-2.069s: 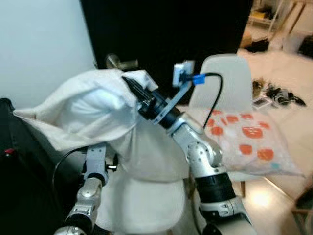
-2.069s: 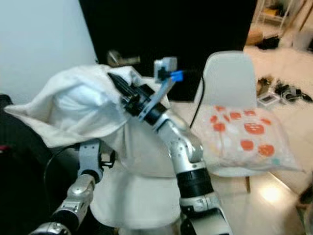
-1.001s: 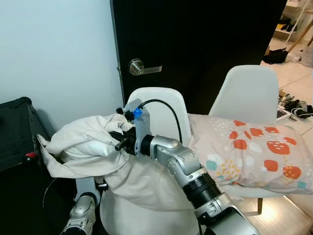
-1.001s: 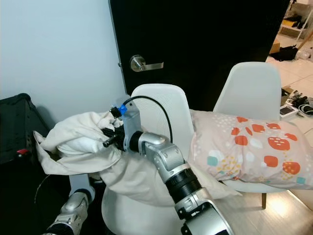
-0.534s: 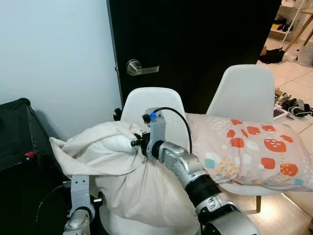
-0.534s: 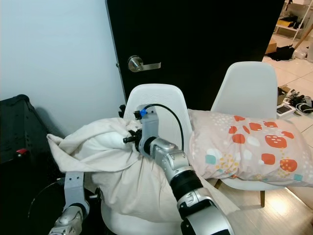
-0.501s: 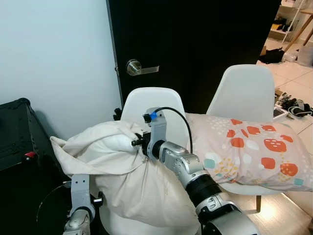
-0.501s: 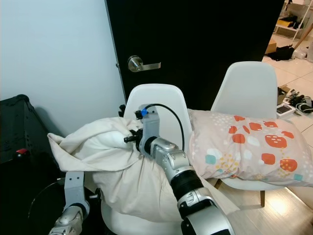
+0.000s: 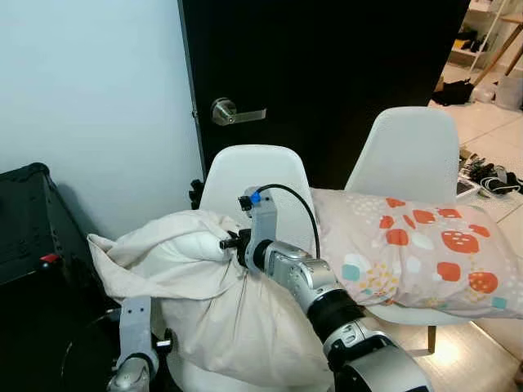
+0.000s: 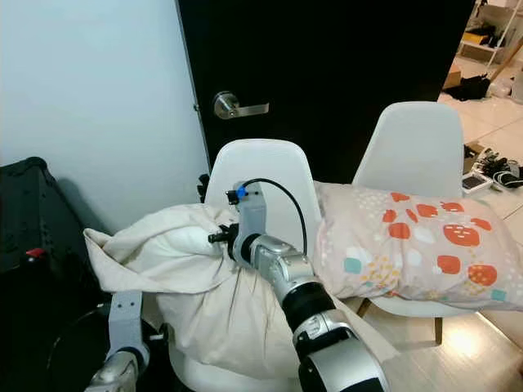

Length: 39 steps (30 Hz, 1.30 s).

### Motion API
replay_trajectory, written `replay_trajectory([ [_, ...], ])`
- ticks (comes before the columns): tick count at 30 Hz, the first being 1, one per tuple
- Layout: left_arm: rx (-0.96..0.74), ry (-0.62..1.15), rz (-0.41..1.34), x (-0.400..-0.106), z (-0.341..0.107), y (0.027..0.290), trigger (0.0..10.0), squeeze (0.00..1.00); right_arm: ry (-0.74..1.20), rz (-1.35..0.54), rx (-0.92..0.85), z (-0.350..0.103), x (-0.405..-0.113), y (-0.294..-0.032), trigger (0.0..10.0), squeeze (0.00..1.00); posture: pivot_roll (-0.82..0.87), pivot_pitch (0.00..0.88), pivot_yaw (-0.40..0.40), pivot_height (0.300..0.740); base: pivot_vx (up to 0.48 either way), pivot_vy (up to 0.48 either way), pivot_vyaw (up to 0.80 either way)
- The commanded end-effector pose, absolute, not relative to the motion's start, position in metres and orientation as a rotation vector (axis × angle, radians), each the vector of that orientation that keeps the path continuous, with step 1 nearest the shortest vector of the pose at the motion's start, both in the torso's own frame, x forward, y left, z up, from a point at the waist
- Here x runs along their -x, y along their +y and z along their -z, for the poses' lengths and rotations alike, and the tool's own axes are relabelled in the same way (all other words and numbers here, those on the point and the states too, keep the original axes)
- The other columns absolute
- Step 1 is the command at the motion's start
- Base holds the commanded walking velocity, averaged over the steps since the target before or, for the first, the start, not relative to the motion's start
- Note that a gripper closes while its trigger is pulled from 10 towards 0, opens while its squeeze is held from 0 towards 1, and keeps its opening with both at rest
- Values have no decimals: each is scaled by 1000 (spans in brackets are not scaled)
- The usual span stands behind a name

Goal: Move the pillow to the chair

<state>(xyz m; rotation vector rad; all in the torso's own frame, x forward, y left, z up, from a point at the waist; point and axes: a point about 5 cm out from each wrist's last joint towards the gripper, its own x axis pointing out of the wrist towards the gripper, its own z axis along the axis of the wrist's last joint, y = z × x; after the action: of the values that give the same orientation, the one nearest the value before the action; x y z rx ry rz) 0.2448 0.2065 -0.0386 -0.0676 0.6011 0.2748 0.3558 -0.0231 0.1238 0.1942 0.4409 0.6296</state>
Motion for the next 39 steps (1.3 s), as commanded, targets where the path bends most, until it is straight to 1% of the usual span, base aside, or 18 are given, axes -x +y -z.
replay_trajectory([
  [1, 131, 678, -273, -232, 50, 206, 10000, 0, 498, -607, -199, -113, -354, -27, 10000, 0, -63, 67, 30, 650, 0, 0, 0],
  [4, 155, 701, -247, -230, 53, 203, 10000, 0, 500, -615, -202, -113, -353, -26, 10000, 0, -66, 67, 31, 640, 0, 0, 0],
  [9, 143, 722, -231, -228, 55, 201, 10000, 0, 503, -631, -204, -113, -353, -24, 10000, 0, -70, 69, 32, 625, 0, 0, 0],
  [14, 83, 700, -232, -233, 50, 206, 10000, 0, 513, -639, -210, -113, -352, -24, 10000, 0, -71, 71, 33, 605, 0, 0, 0],
  [21, 60, 675, -250, -238, 44, 215, 10000, 0, 531, -670, -204, -112, -350, -23, 10000, 0, -73, 73, 34, 575, 0, 0, 0],
  [29, 58, 673, -269, -237, 44, 219, 10000, 0, 565, -713, -174, -108, -347, -23, 10000, 0, -74, 77, 31, 550, 0, 0, 0],
  [36, 63, 666, -281, -237, 44, 219, 10000, 0, 593, -730, -144, -103, -343, -23, 10000, 0, -79, 79, 26, 510, 0, 0, 0],
  [39, 62, 658, -283, -238, 43, 219, 10000, 0, 592, -749, -160, -104, -342, -23, 10000, 0, -81, 79, 25, 510, 0, 0, 0],
])
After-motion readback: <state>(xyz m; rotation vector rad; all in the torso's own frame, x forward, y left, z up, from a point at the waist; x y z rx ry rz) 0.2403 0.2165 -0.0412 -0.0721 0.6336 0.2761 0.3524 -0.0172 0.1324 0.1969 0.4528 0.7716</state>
